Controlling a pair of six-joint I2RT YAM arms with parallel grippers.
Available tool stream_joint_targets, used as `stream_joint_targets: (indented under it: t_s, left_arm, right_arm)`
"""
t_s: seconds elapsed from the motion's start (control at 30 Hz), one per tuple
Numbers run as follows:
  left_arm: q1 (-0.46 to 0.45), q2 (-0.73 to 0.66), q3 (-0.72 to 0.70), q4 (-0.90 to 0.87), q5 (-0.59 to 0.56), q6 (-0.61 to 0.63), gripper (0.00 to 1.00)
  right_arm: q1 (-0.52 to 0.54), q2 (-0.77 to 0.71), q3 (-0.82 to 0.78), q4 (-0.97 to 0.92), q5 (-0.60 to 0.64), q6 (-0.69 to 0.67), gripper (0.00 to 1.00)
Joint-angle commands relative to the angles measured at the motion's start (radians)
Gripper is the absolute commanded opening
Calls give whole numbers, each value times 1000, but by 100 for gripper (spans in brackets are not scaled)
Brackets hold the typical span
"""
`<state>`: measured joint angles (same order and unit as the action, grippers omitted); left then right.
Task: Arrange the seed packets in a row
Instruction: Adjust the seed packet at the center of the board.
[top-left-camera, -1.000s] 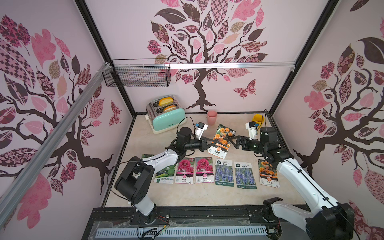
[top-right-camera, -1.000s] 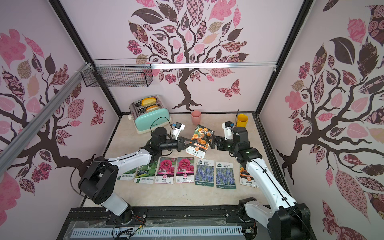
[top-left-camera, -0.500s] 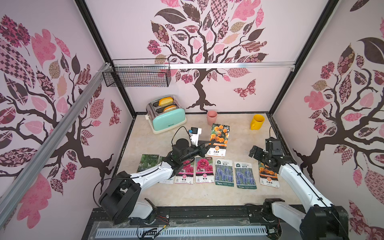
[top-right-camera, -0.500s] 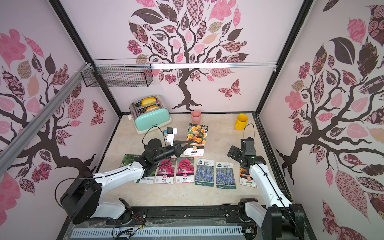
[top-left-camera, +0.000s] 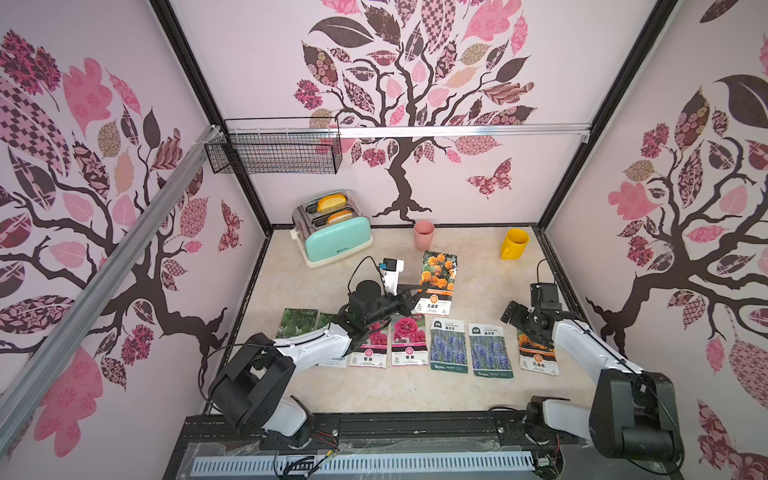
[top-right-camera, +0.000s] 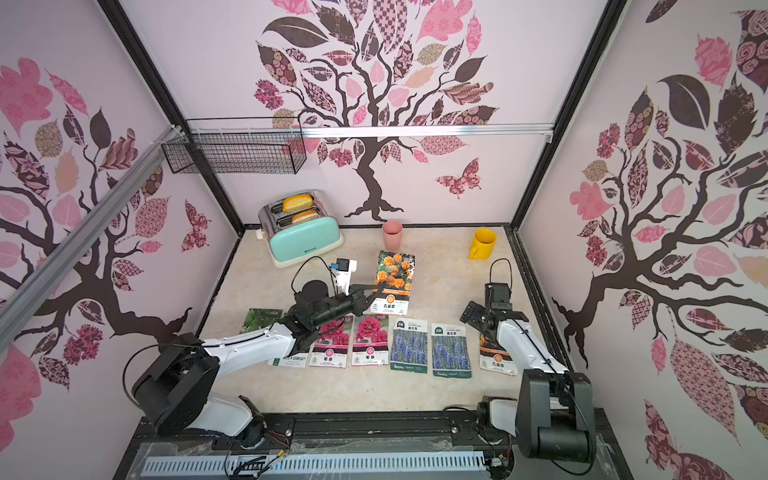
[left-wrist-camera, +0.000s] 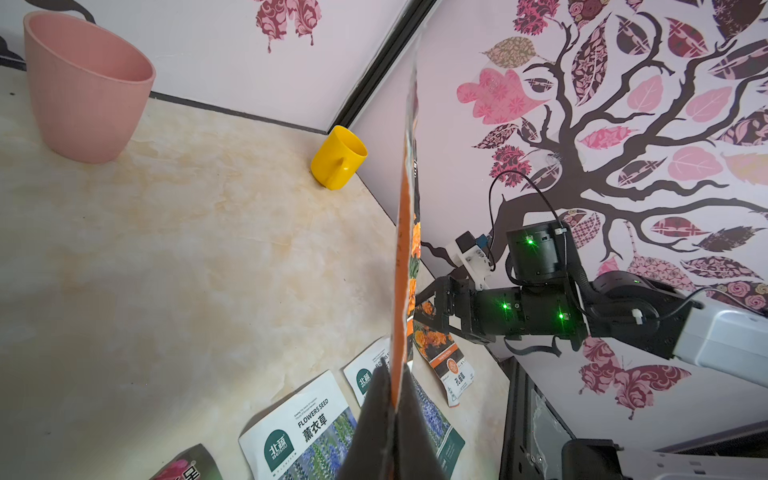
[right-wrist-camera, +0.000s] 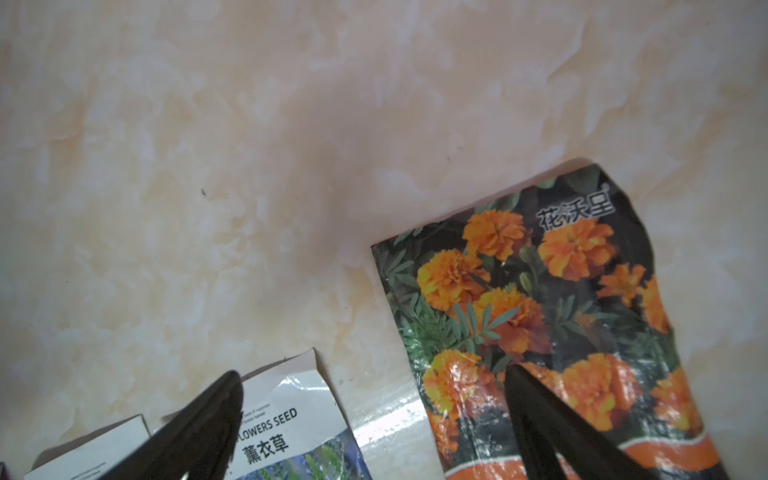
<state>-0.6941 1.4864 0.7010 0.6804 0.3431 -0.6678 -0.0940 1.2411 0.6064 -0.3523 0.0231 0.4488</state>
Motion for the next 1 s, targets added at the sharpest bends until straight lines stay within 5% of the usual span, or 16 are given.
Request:
stream_joint_targets:
  t_s: [0.0,0.53,0.97]
  left_arm:
    - [-7,16,-2,56,19,-13,0]
    - [-7,52,8,67,33,-26,0]
    - [-9,76,17,76,45,-36,0]
  right_arm:
    - [-8,1,-27,13,-39,7,99]
    - [-1,6,-82,2,-157,34,100]
    - [96,-7,-43,-85,-91,63,99]
